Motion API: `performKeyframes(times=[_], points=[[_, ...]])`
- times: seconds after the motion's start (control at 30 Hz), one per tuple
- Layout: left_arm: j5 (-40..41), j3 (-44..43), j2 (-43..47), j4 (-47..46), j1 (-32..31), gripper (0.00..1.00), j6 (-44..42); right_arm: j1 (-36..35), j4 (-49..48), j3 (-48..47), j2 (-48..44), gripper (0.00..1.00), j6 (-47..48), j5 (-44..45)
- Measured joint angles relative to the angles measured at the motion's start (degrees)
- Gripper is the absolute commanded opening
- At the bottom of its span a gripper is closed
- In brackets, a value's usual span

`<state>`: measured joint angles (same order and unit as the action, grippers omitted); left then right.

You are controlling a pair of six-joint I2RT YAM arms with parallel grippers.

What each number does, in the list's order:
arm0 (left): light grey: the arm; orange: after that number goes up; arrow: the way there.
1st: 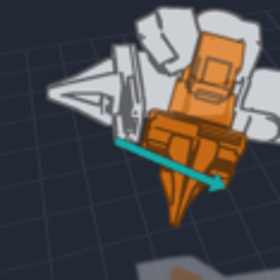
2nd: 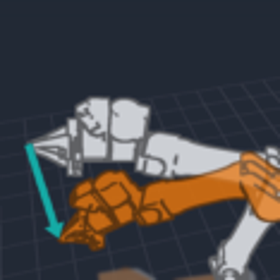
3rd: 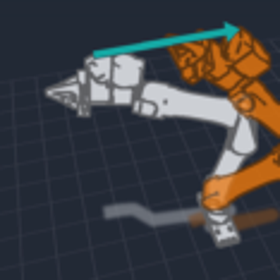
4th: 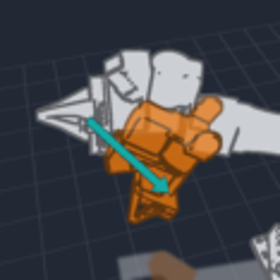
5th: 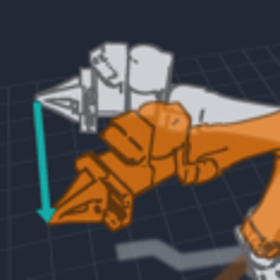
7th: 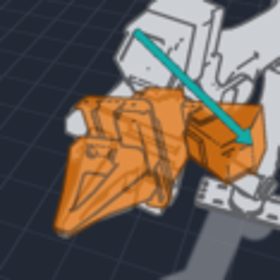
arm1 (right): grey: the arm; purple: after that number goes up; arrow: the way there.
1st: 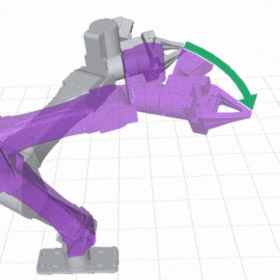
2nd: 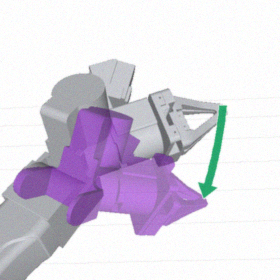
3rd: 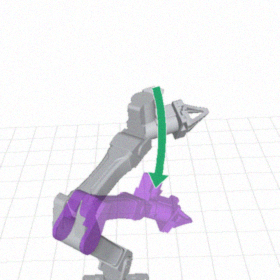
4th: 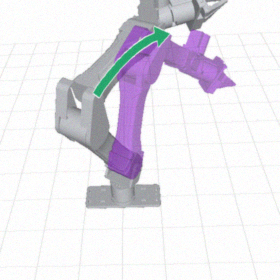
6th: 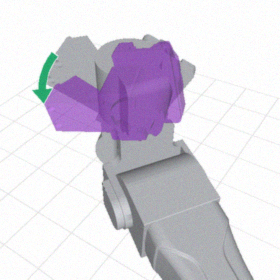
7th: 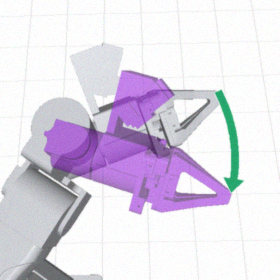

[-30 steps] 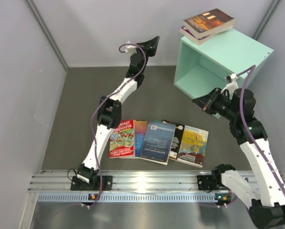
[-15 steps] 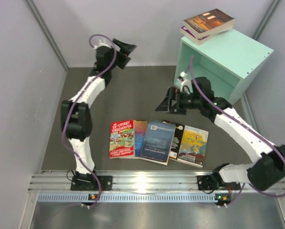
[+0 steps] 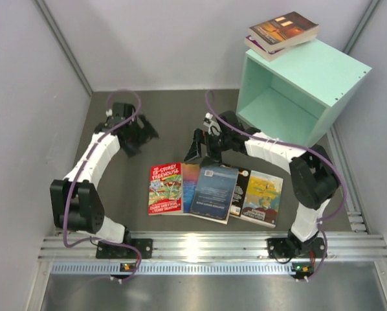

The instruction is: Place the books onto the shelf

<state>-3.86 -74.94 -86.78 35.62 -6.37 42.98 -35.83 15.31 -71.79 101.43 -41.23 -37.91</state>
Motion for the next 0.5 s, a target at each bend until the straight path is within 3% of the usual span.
performKeyframes(times=[0.23, 0.37, 0.5], points=[[-2.64, 22.43, 12.46, 8.22, 0.0, 0.99, 0.52, -3.3, 1.27, -5.46, 6.08, 1.0, -0.02, 0.61], [-5.27, 29.42, 19.63, 7.8, -0.04, 0.99, 1.97, -5.62, 5.16, -9.79, 8.5, 1.0, 1.92, 3.21], [-7.1, 34.82, 20.24, 5.9, -0.04, 0.99, 3.08, -7.67, 9.22, -11.54, 10.73, 1.0, 3.85, 7.21]])
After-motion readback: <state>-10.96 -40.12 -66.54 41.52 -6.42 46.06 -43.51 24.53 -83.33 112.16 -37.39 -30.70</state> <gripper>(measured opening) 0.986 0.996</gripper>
